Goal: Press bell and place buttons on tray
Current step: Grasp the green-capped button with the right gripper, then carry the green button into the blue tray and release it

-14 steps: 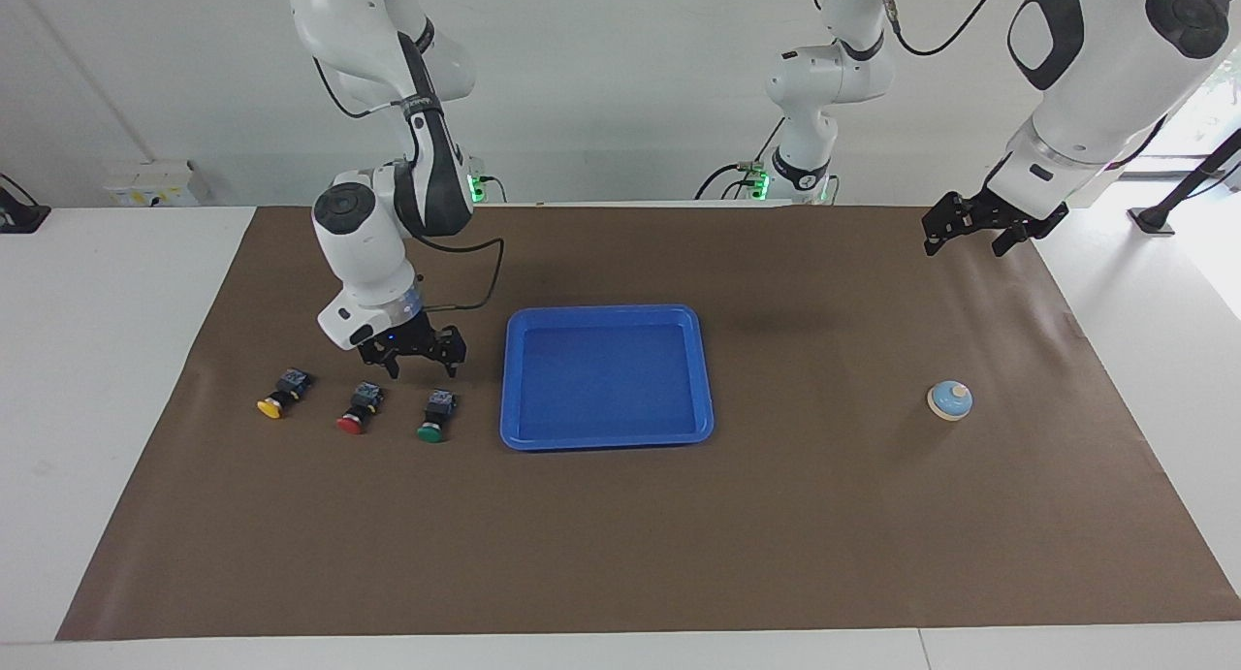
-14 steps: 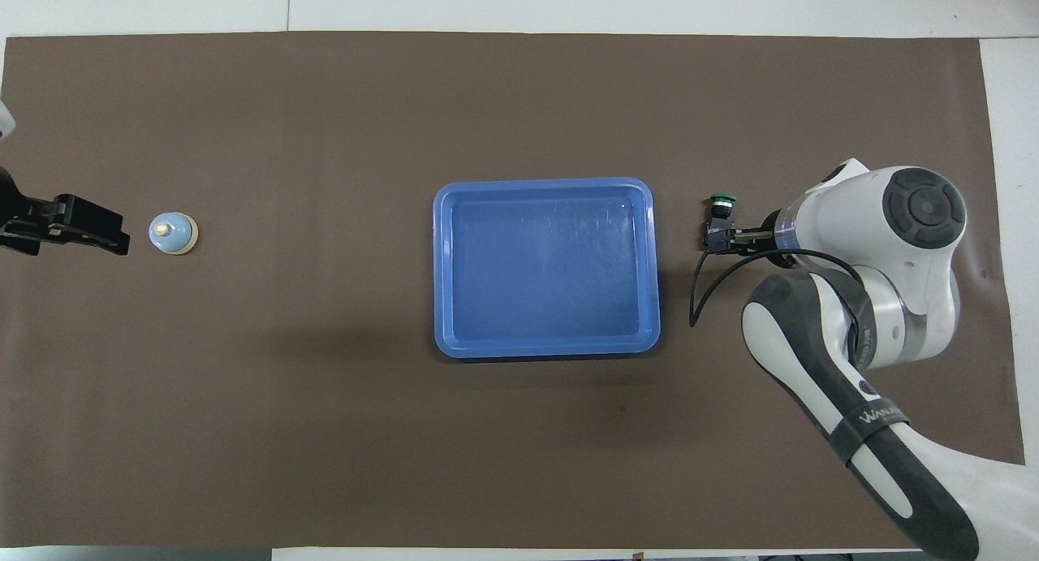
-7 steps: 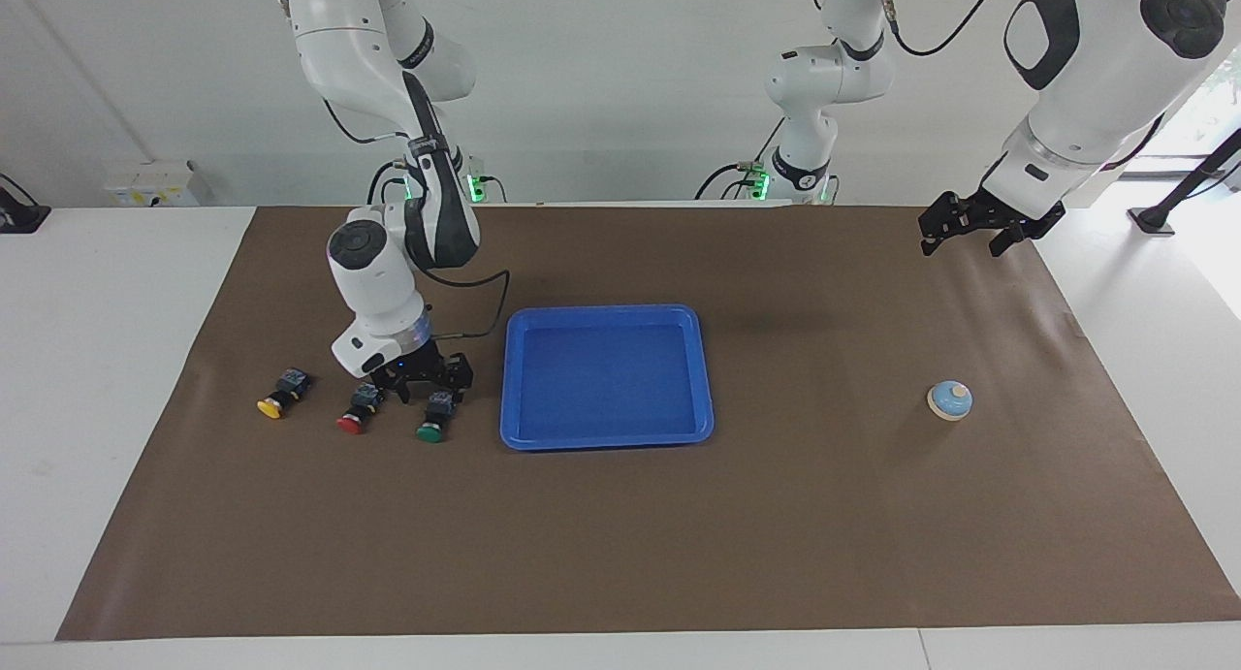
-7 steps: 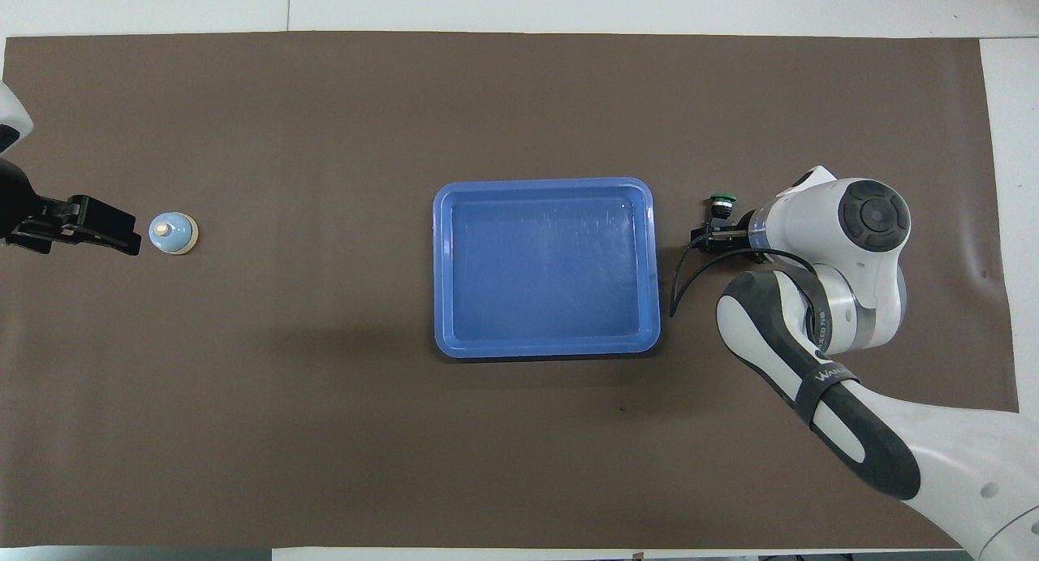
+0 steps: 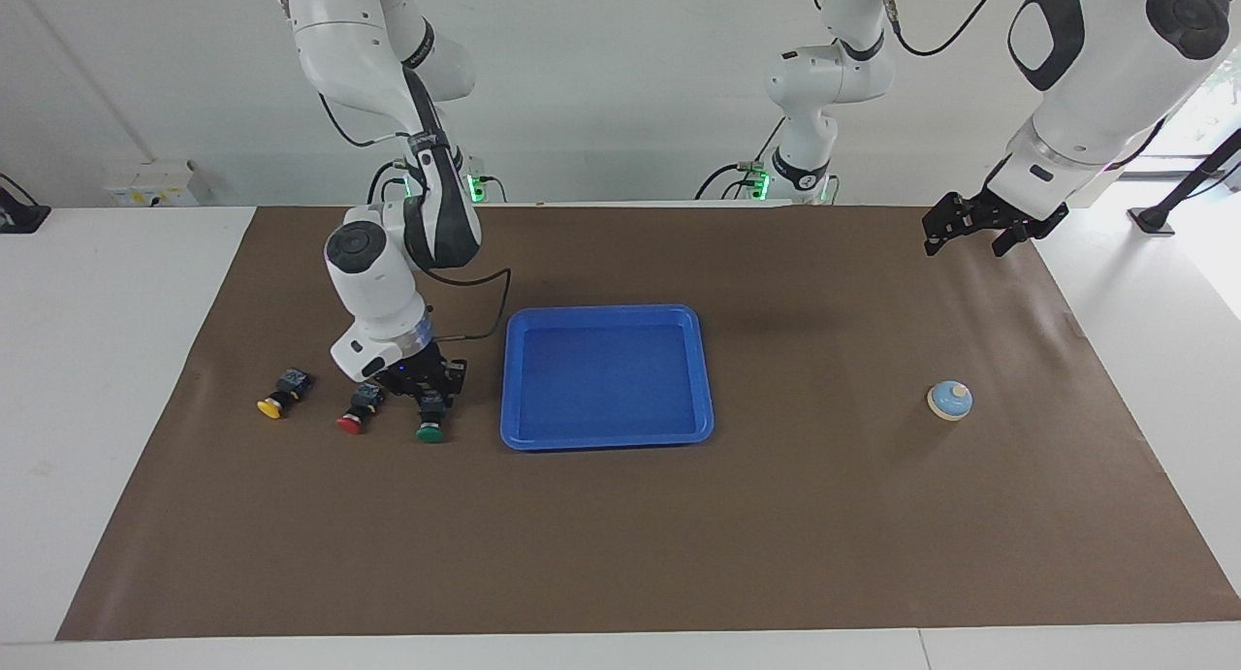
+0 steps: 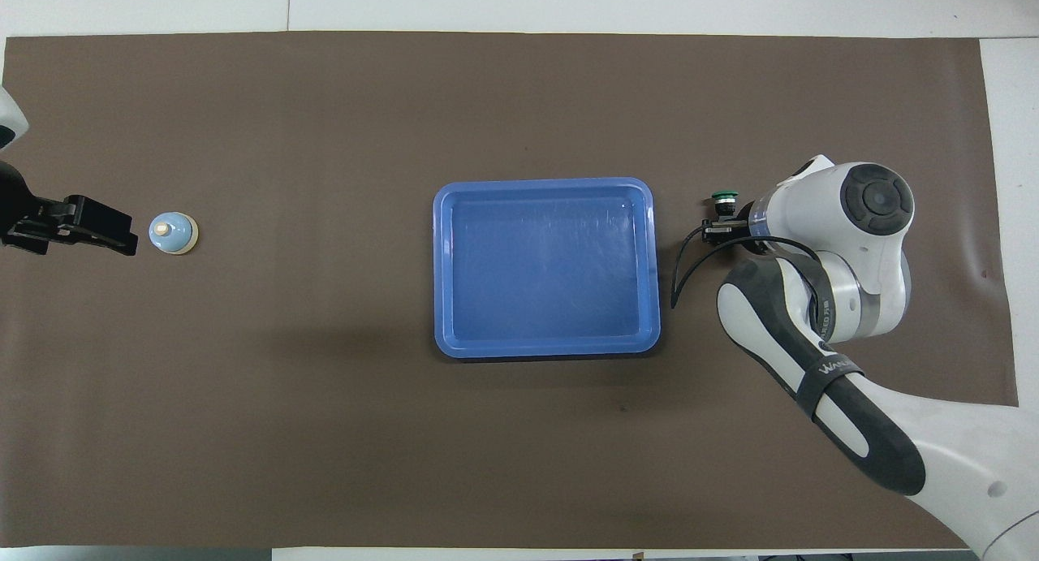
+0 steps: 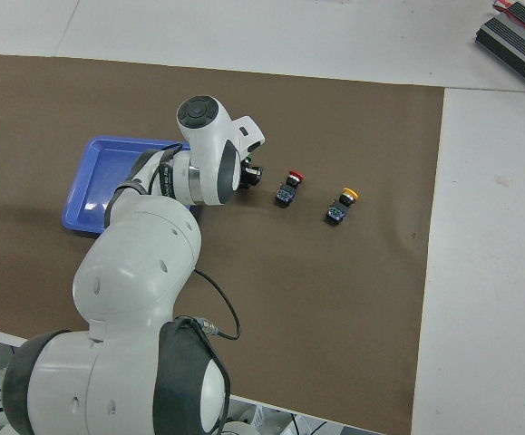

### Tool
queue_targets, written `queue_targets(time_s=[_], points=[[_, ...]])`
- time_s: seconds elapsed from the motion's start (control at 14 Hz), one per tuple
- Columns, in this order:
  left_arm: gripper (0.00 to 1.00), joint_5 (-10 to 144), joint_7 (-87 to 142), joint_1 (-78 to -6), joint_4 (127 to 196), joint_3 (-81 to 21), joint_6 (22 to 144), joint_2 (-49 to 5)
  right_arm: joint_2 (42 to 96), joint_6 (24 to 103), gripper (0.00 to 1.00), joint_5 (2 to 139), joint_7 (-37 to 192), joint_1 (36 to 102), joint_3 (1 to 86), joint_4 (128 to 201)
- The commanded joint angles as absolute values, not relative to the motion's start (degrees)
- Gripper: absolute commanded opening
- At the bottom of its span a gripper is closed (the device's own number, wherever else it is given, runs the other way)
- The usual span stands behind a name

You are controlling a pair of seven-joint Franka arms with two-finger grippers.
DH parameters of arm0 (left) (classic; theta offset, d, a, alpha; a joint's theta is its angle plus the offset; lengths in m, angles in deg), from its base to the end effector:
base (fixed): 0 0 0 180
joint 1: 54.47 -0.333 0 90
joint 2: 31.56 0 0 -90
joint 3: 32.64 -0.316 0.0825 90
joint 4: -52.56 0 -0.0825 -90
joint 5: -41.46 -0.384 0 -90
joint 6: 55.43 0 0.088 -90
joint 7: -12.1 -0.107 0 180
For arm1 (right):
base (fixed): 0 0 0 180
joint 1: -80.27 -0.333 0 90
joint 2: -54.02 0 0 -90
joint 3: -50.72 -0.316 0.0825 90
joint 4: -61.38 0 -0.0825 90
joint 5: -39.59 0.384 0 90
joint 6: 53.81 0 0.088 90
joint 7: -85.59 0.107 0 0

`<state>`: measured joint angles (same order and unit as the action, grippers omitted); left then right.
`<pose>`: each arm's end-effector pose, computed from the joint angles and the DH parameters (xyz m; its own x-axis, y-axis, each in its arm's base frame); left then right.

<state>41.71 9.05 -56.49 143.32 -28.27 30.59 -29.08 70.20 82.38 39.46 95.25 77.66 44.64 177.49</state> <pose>0.5575 -0.0225 0.5887 0.9877 -0.0944 -0.1250 -0.0934 -0.9955 0.0143 0.5954 0.0889 0.3163 0.9977 -0.0218 0.0639 -0.0193 -0.9990 -0.0391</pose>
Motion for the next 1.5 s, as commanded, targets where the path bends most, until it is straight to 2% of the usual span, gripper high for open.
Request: queue_targets(time_s=[0.0,0.21,0.36,0.64,1.0,1.22,1.36,1.43], points=[[1.00,41.5,9.1,-56.6,143.8,-28.2,30.4,-29.9,70.8,76.0,0.00,39.8,96.6,76.0,44.6,170.8],[1.00,41.5,9.1,-56.8,143.9,-28.3,30.4,-29.9,71.9,71.5,0.00,39.8,100.1,71.4,44.7,165.2],[1.00,41.5,9.1,-56.8,143.9,-28.4,30.4,-29.9,72.2,71.9,0.00,39.7,103.7,67.0,44.7,165.1],[1.00,41.5,9.1,-56.8,143.9,-28.4,30.4,-29.9,73.4,74.7,0.00,39.7,108.3,62.9,44.7,167.0],[1.00,41.5,9.1,-56.8,143.8,-28.4,30.4,-29.9,74.1,83.7,0.00,39.7,111.1,61.5,44.7,173.3],[1.00,41.5,9.1,-56.8,143.9,-28.4,30.4,-29.9,74.1,84.3,0.00,39.7,112.3,61.5,44.7,173.8],[1.00,41.5,9.1,-56.8,143.8,-28.4,30.4,-29.9,74.1,83.4,1.00,39.7,114.2,61.6,44.6,173.6],[1.00,41.5,9.1,-56.8,143.9,-28.4,30.4,-29.9,73.8,82.5,1.00,39.7,114.2,61.6,44.7,173.3]])
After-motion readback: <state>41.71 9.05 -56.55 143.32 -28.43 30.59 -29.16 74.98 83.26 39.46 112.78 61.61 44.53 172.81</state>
